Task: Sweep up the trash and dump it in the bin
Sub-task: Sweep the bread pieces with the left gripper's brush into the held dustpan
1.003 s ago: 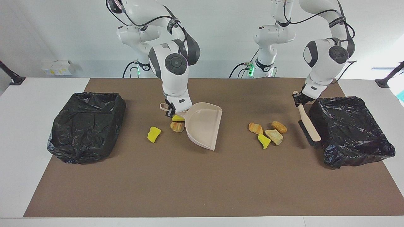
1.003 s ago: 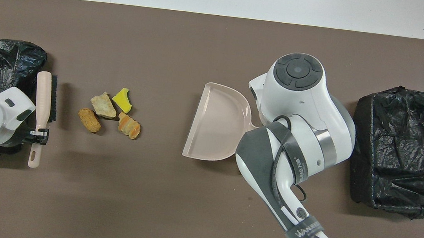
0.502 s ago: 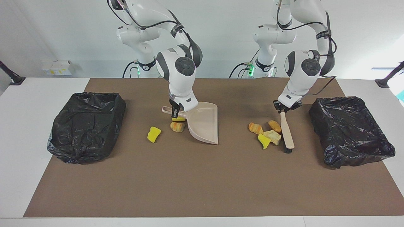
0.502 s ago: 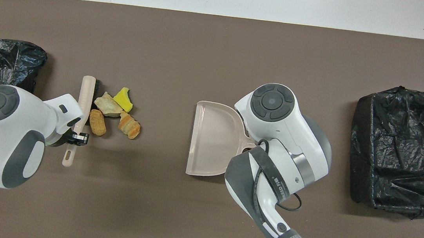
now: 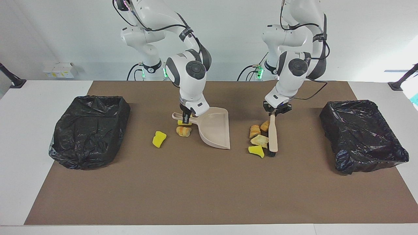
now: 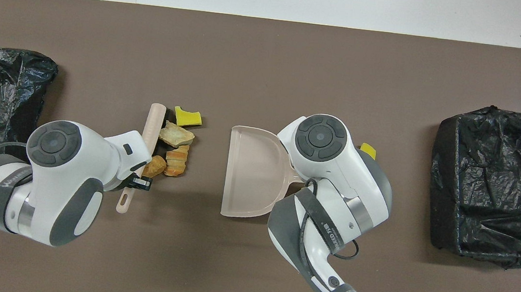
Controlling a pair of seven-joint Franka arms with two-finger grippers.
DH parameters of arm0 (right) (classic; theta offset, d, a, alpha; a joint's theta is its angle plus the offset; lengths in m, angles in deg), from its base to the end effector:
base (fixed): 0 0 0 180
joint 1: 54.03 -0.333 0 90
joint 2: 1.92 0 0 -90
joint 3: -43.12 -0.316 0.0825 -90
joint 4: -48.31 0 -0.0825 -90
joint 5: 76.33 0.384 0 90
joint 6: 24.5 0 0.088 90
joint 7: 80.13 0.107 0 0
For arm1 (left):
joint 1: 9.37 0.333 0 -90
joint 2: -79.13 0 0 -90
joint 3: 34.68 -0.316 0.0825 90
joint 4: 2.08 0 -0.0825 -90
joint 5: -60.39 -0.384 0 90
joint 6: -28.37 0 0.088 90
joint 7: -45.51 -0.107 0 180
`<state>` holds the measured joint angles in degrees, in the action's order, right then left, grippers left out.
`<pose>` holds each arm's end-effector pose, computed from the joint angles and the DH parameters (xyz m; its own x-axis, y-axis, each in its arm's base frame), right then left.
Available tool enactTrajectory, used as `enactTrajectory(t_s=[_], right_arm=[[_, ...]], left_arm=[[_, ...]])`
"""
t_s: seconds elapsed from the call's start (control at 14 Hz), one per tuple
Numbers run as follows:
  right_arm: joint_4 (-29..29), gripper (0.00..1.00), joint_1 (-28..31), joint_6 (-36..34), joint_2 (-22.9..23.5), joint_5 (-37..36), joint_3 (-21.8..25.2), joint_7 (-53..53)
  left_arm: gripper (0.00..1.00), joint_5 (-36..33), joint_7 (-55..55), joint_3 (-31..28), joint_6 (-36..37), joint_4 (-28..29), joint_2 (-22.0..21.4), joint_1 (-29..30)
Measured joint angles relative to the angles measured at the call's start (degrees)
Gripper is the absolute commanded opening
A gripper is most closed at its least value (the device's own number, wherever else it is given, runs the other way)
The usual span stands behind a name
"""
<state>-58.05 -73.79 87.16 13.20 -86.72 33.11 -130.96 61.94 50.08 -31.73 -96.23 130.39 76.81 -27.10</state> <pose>0.5306 0.2836 0.3686 0.0775 0.9784 -0.1914 0.9940 -0.0908 -0.0617 0.4614 -0.1753 0.3525 0.9604 -0.2608 -0.0981 -0.2610 -0.9653 0.0108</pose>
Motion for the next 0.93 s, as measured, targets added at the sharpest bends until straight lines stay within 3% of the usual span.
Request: enactTrajectory(t_s=[0.57,0.72,0.93], right_arm=[[-0.33,0.0,-1.53,3.89,2.33,-0.3,0.07,4.45],[-0.32,0.0,-1.61,4.01,2.35,-0.3,0.07,4.54],[-0.32,0.0,-1.67,4.04,2.36,-0.62,0.03,4.57]], left_arm=[[0.0,10.94,2.22,0.18,-0.87,-0.74,0.12,-14.26],[0.0,11.58,3.53,0.27,0.14,-2.27,-0.13,-15.5],[0.0,11.53,3.69,-1.18,7.99,-6.41,-1.37,-14.31]])
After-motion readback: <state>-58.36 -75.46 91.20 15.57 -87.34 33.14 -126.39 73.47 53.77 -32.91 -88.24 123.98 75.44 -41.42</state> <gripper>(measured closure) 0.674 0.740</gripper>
